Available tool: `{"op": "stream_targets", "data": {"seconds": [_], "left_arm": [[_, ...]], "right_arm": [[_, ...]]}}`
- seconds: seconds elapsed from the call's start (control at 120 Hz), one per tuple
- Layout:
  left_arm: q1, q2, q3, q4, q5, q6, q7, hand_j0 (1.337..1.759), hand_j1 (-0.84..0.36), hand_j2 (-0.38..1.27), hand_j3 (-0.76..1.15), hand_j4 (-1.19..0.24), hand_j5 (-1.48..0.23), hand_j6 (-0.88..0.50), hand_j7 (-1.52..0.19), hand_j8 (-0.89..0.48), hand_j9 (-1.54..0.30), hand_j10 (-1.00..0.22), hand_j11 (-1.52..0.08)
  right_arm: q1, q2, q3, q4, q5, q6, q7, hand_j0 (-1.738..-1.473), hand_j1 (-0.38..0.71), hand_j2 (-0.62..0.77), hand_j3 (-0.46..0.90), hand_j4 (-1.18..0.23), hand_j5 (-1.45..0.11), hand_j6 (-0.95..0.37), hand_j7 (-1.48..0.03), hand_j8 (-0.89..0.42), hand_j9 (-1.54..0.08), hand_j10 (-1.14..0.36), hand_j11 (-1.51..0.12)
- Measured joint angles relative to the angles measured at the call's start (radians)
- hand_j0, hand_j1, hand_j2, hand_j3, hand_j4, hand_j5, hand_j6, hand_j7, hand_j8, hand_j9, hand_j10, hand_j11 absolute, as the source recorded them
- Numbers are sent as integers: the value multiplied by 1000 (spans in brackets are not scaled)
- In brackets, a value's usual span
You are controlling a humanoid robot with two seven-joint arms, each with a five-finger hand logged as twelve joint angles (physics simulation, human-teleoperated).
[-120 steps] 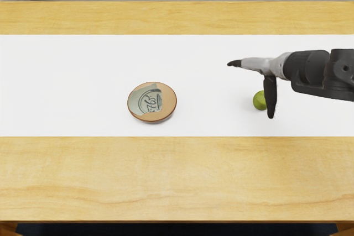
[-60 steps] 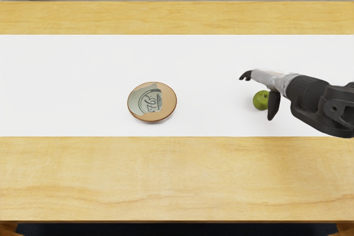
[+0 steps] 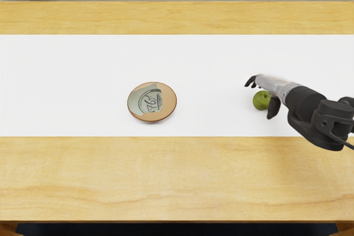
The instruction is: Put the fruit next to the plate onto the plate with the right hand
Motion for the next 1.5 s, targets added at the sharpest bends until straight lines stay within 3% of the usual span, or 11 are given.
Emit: {"op": "stream_targets", "data": {"seconds": [0.433, 0.775, 0.9, 1.092, 1.333, 1.5], "left_arm": [[0, 0, 0, 0, 0, 0, 0, 1658, 349, 0, 0, 0, 0, -1, 0, 0, 0, 0, 0], [0, 0, 0, 0, 0, 0, 0, 1658, 349, 0, 0, 0, 0, -1, 0, 0, 0, 0, 0], [0, 0, 0, 0, 0, 0, 0, 1658, 349, 0, 0, 0, 0, -1, 0, 0, 0, 0, 0], [0, 0, 0, 0, 0, 0, 0, 1658, 349, 0, 0, 0, 0, -1, 0, 0, 0, 0, 0], [0, 0, 0, 0, 0, 0, 0, 1658, 349, 0, 0, 0, 0, -1, 0, 0, 0, 0, 0], [0, 0, 0, 0, 0, 0, 0, 1658, 349, 0, 0, 0, 0, -1, 0, 0, 0, 0, 0]], "right_arm": [[-3, 66, 6, -92, -1, -21, 0, -1658, 54, -64, 0, -342, -440, -343, -439, -342, -439, -341, -439], [-8, 80, 5, -115, 2, -34, 0, -1657, 139, -68, 0, -420, -548, -423, -544, -420, -548, -419, -548], [-15, 81, 6, -120, 4, -39, 0, -1656, 171, -131, 0, -442, -592, -450, -580, -443, -590, -442, -590], [-20, 84, 13, -122, 20, -47, -1, -1653, 256, -8, -1, -581, -774, -450, -762, -395, -775, -566, -775], [7, 89, 30, -150, 71, -48, 0, -1650, 263, 176, 1, -696, -970, -462, -933, -369, -974, -586, -978], [75, 134, 32, -149, 115, -42, 1, -1652, 285, 211, 1, -713, -1047, -419, -979, -317, -1044, -544, -1051]]}}
